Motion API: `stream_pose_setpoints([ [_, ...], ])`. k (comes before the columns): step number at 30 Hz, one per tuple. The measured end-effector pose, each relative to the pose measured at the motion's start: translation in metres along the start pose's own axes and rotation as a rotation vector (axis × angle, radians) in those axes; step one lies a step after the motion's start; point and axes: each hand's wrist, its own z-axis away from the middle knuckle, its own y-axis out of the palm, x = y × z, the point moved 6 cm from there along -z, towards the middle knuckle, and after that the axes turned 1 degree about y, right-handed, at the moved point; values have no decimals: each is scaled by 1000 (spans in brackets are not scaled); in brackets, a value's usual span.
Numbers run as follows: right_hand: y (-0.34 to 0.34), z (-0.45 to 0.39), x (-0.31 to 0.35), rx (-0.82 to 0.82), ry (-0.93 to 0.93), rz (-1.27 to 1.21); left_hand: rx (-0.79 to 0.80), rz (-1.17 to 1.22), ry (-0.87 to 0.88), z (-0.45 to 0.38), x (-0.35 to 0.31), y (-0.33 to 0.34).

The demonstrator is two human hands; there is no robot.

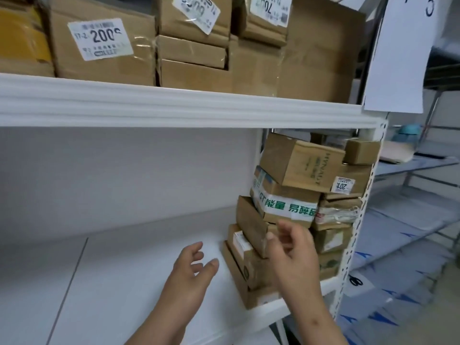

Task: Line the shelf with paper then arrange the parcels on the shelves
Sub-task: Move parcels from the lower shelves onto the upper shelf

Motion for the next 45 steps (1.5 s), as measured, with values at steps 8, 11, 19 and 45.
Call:
stream_pose_setpoints([
  [8,-60,-87,-4,-342,73,-61,199,151,90,-68,-74,75],
  [11,-67,-114,-16,-311,172,-205,242,188,155,-86,-99,99],
  [19,-48,-139,-32,3,283,-328,266,212,85,-121,-132,146],
  [45,-22,-85,28,802,226,-1202,-434,375,218,-7,-99,40],
])
